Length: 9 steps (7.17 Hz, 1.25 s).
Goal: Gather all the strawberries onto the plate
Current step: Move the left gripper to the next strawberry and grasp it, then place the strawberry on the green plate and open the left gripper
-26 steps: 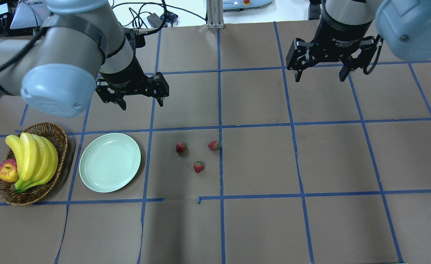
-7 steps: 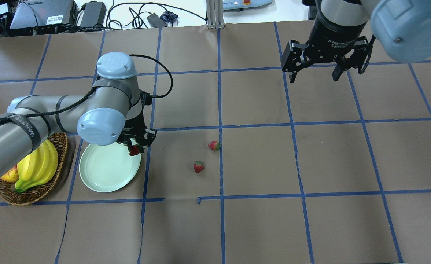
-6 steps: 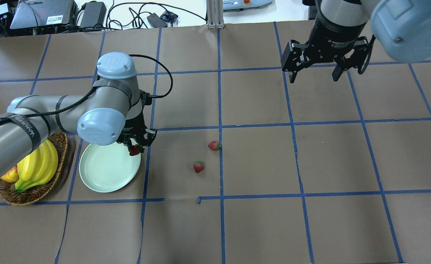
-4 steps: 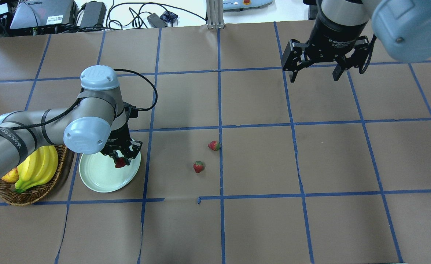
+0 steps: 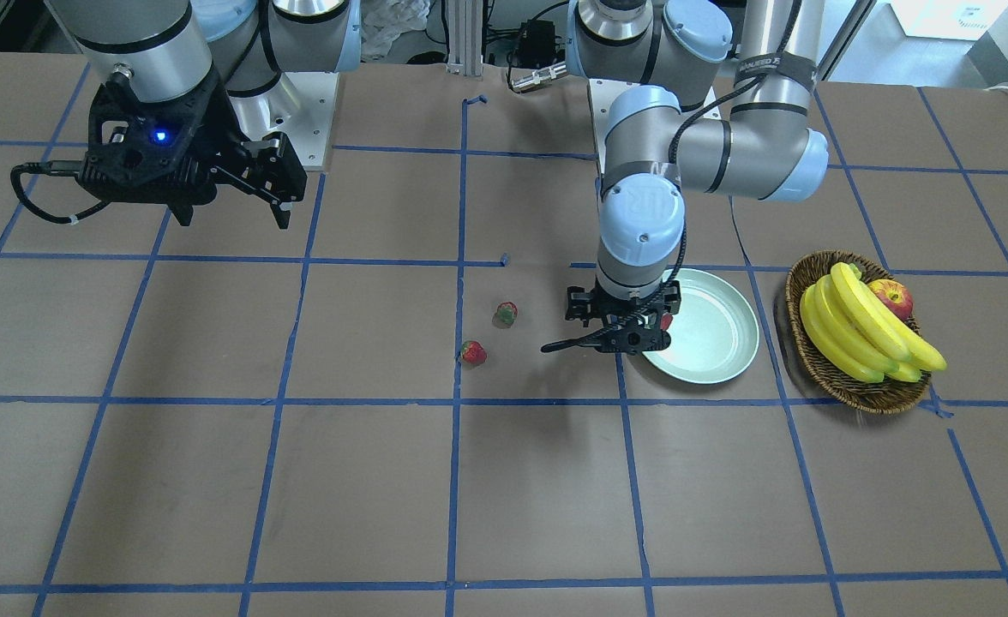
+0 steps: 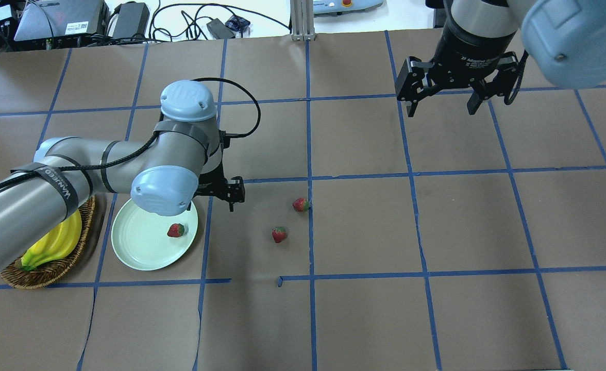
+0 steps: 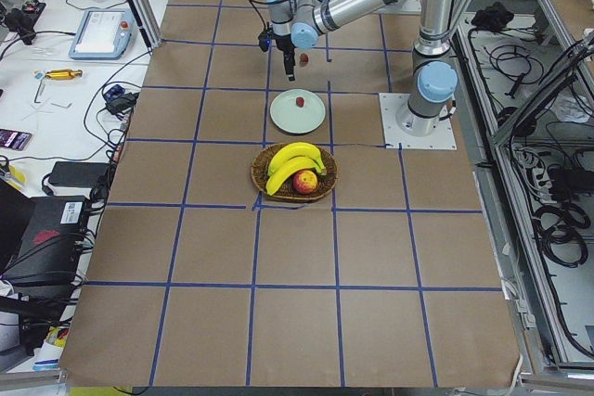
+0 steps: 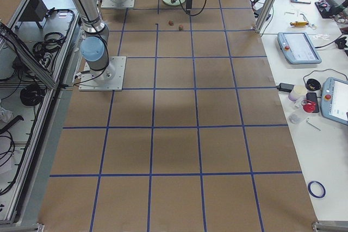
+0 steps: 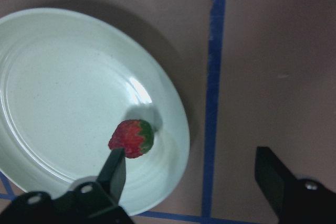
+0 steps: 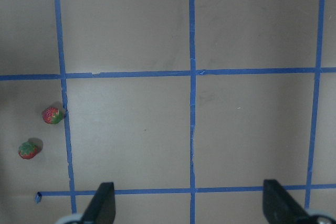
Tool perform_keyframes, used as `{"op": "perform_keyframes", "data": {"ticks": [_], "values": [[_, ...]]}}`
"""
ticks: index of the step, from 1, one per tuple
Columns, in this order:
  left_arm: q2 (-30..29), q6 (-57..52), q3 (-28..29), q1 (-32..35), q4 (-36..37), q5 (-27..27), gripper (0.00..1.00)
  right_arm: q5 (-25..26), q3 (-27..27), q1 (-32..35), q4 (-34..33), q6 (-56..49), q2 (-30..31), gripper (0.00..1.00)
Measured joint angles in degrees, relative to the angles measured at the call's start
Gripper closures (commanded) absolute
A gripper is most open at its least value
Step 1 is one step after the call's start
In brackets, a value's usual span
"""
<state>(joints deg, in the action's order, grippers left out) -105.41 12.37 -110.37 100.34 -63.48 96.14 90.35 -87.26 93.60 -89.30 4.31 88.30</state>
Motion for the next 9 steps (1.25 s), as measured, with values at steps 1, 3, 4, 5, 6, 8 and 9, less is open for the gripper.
{"op": "perform_keyframes", "data": {"ticks": [1, 3, 4, 5, 6, 8, 9], "values": [[-1.2, 3.8, 0.8, 3.6, 2.0, -2.8, 0.11, 0.0, -0.1, 0.0, 0.0, 0.0, 0.0, 0.00], [-4.4, 7.5, 0.5, 8.1, 5.4, -5.4, 0.26, 0.0, -0.1, 0.0, 0.0, 0.0, 0.0, 0.00], [-5.4, 8.0, -0.8, 8.8, 6.9, -6.4, 0.52, 0.0, -0.2, 0.1, 0.0, 0.0, 0.0, 0.00], [-5.9, 8.2, -1.9, 9.0, 8.4, -6.9, 0.87, 0.0, -0.2, 0.1, 0.0, 0.0, 0.0, 0.00], [-6.0, 8.3, -2.5, 9.1, 9.1, -7.1, 1.00, 0.0, -0.2, 0.1, 0.0, 0.0, 0.0, 0.00], [-5.5, 7.9, -2.6, 9.1, 9.3, -7.0, 1.00, 0.0, -0.1, 0.1, 0.1, 0.0, 0.0, 0.00], [-4.6, 7.0, -2.5, 8.9, 9.1, -6.7, 1.00, 0.0, -0.1, 0.1, 0.1, 0.0, 0.0, 0.00]]}}
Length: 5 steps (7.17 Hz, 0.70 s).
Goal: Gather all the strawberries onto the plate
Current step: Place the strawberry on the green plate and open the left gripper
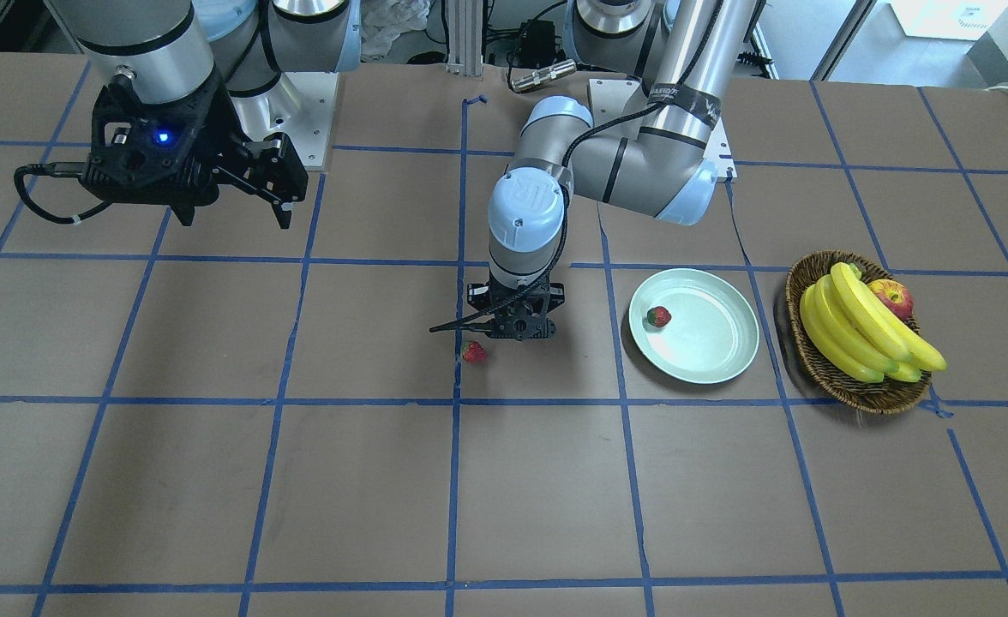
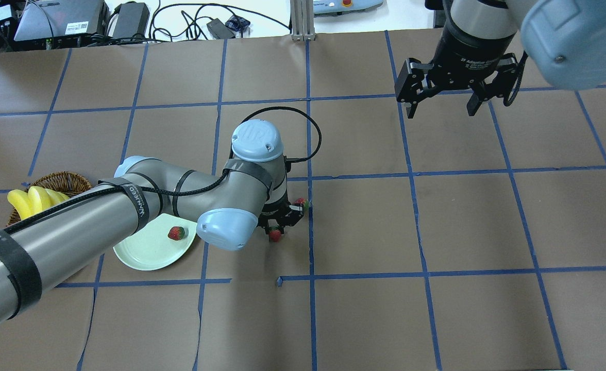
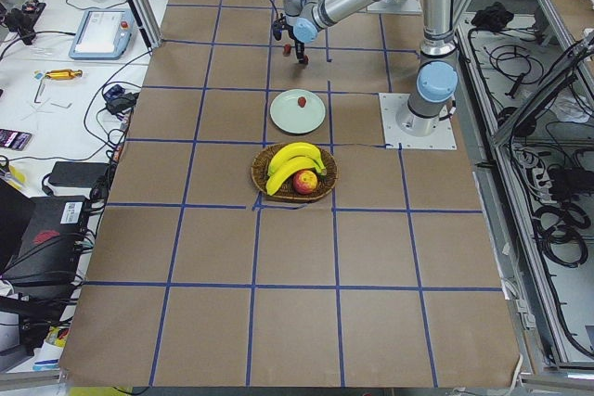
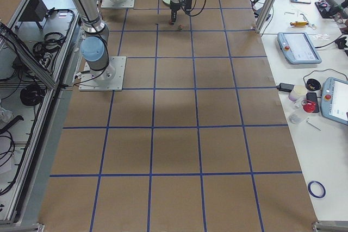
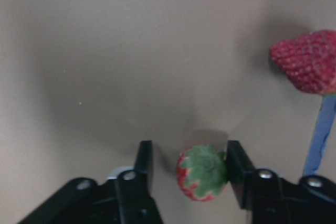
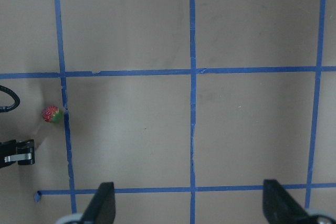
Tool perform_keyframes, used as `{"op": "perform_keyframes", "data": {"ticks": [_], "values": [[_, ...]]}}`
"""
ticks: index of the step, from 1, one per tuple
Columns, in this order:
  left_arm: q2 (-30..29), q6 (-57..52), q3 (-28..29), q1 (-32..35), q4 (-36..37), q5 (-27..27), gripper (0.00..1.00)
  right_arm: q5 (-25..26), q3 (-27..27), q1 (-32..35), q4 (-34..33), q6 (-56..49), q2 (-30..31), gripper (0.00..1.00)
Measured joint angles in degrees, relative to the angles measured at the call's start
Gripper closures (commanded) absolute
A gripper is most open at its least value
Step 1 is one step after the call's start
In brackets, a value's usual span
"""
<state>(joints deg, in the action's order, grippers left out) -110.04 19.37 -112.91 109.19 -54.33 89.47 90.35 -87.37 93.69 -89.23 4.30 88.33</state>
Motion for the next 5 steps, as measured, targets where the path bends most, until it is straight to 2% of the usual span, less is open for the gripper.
{"op": "perform_keyframes", "data": {"ticks": [2, 3, 5], "values": [[2.0, -6.8, 0.1, -4.4, -3.7, 3.9, 1.00, 0.0, 0.0, 0.0, -0.1, 0.0, 0.0, 0.00], [3.6, -12.6, 0.0, -9.1, -6.5, 6.3, 1.00, 0.0, 0.0, 0.0, -0.1, 0.0, 0.0, 0.00], [6.4, -24.0, -0.1, -18.4, -9.7, 7.9, 1.00, 0.0, -0.1, 0.0, 0.0, 0.0, 0.0, 0.00]]}}
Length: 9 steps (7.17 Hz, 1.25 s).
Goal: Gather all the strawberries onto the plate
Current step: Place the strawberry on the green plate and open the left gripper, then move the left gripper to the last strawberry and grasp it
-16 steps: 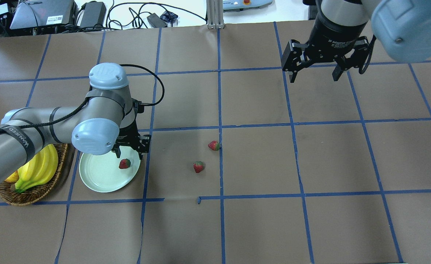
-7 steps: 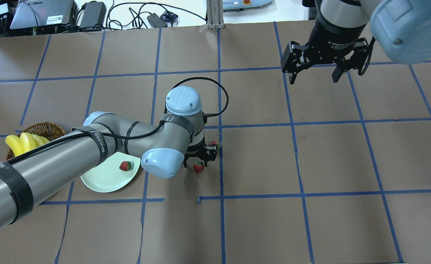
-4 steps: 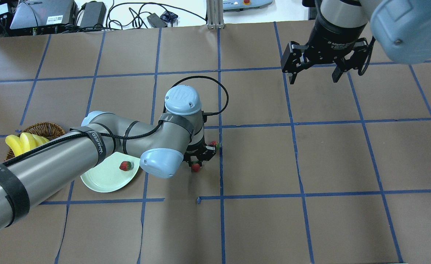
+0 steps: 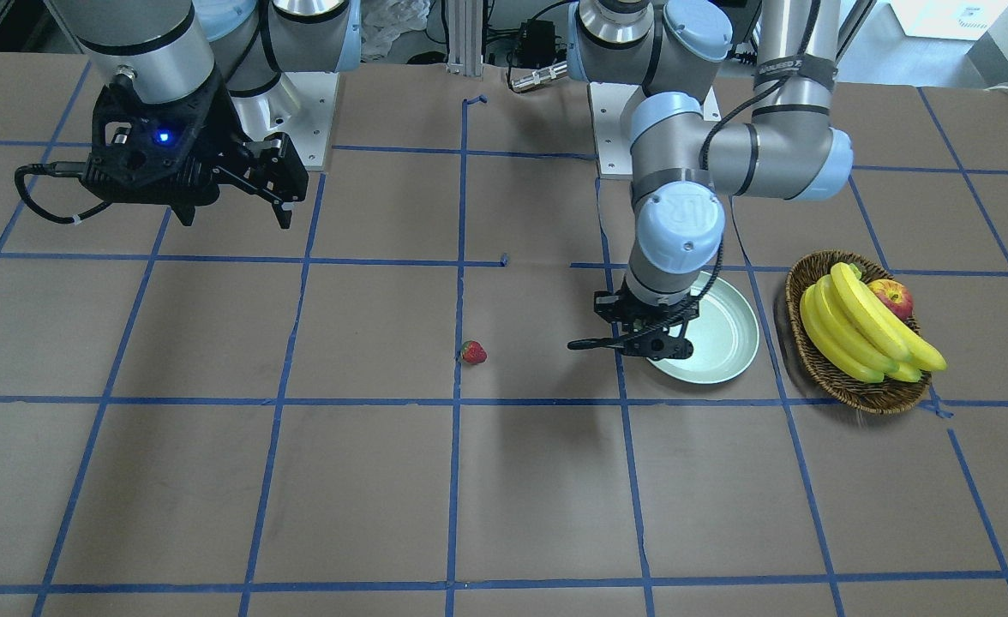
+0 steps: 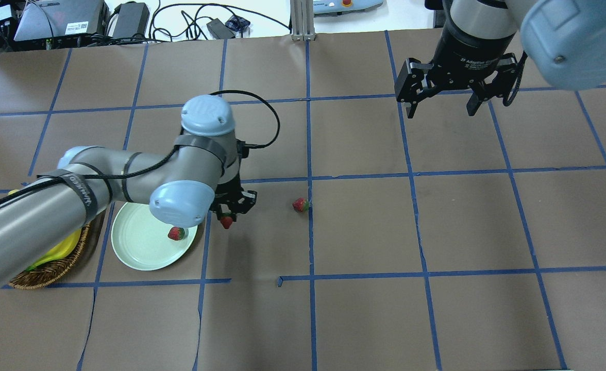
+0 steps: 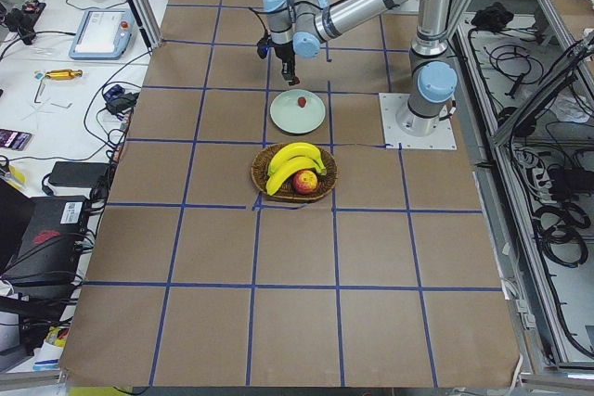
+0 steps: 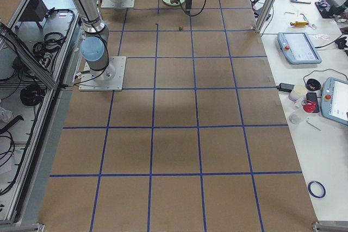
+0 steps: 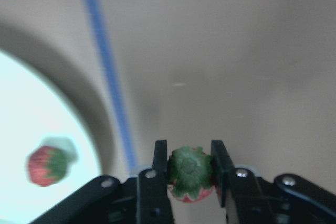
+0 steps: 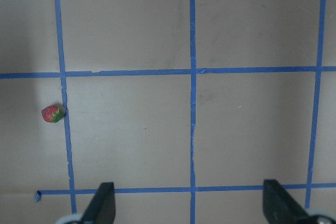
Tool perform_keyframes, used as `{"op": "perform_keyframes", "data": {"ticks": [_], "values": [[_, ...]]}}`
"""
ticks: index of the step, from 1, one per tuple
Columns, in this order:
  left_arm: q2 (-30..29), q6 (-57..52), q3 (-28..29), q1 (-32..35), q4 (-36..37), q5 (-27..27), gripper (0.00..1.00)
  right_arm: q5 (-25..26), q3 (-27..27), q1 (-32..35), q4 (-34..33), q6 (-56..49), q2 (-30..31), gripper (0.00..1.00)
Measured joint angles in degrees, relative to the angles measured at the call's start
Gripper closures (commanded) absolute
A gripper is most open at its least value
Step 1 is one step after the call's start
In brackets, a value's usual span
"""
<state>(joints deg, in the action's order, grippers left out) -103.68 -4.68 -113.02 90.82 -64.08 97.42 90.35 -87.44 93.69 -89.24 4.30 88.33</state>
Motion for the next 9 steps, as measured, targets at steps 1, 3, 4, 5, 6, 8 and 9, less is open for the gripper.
{"op": "perform_keyframes", "data": {"ticks": [1, 3, 4, 5, 6, 8, 9], "values": [[0.6, -3.2, -0.2, -2.8, -0.5, 0.1, 0.54, 0.0, 0.0, 0.0, 0.0, 0.0, 0.0, 0.00], [0.6, -4.7, -1.2, -4.7, -0.7, -0.3, 0.05, 0.0, 0.0, 0.0, 0.0, 0.0, 0.0, 0.00], [0.5, -5.1, -1.3, -4.9, -0.7, -0.5, 0.04, 0.0, 0.0, 0.0, 0.0, 0.0, -0.1, 0.00], [0.5, -4.7, -1.2, -4.6, -0.7, -0.8, 0.06, 0.0, 0.0, 0.0, 0.0, 0.0, -0.1, 0.00], [0.4, -1.9, -0.8, -2.8, -0.3, -1.5, 0.07, 0.0, 0.0, 0.0, 0.0, 0.0, -0.1, 0.00], [-1.3, 10.7, 2.2, 4.9, 1.4, -4.2, 0.13, 0.0, 0.0, 0.0, 0.0, 0.0, -0.1, 0.00], [-2.8, 16.3, 4.3, 7.8, 2.6, -8.1, 0.15, 0.0, 0.0, 0.0, 0.0, 0.0, -0.1, 0.00]]}}
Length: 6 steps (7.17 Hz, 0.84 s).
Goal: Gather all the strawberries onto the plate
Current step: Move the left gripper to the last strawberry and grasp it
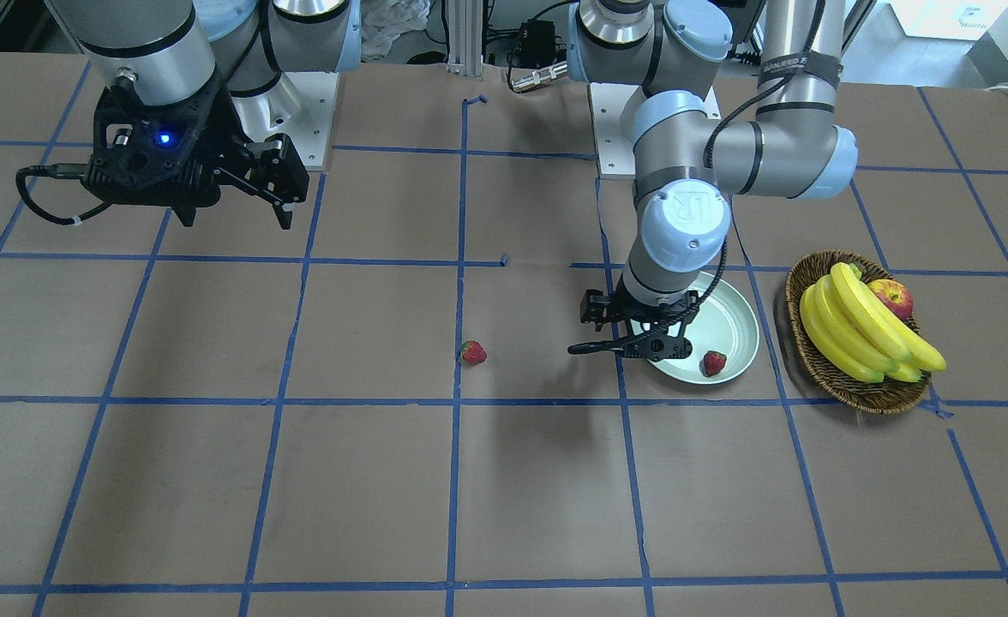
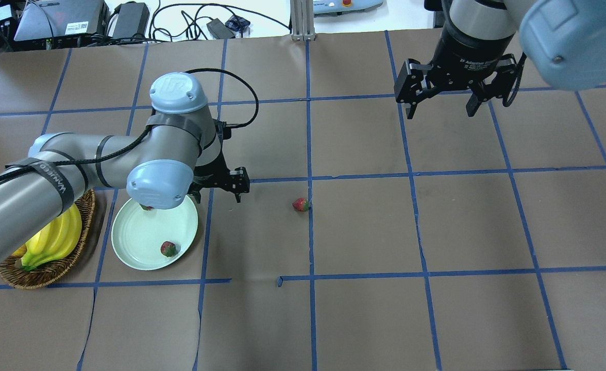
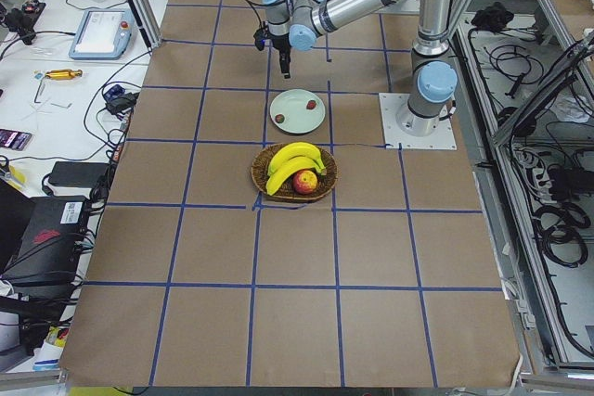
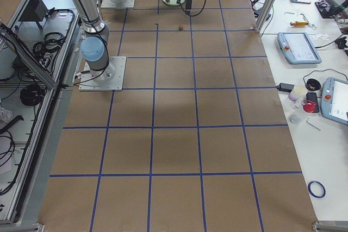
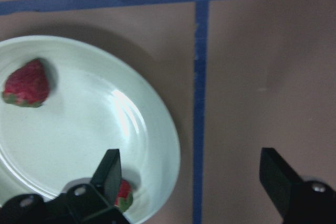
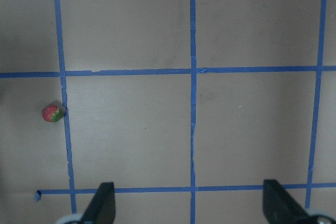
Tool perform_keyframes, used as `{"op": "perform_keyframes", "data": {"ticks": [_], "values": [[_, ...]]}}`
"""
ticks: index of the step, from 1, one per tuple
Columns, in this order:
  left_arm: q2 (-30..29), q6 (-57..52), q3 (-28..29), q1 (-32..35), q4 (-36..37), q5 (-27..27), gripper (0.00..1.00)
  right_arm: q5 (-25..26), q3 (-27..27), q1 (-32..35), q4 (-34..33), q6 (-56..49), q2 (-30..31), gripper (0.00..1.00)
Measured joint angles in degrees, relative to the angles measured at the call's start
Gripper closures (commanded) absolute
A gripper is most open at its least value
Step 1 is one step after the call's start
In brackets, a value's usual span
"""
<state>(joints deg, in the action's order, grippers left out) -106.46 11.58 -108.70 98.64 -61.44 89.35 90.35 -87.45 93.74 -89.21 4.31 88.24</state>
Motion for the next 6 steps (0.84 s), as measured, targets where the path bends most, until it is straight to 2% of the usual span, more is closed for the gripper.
{"op": "perform_keyframes", "data": {"ticks": [2, 4, 6], "values": [[-3.6, 8.9, 2.5, 4.9, 5.0, -7.9, 0.18, 0.0, 0.0, 0.0, 0.0, 0.0, 0.0, 0.00], [-6.8, 14.5, 3.0, 7.9, 8.6, -9.1, 0.24, 0.0, 0.0, 0.0, 0.0, 0.0, 0.0, 0.00], [-8.7, 19.4, 3.0, 9.7, 10.2, -7.9, 0.26, -0.1, -0.1, 0.0, 0.0, 0.0, 0.0, 0.00]]}}
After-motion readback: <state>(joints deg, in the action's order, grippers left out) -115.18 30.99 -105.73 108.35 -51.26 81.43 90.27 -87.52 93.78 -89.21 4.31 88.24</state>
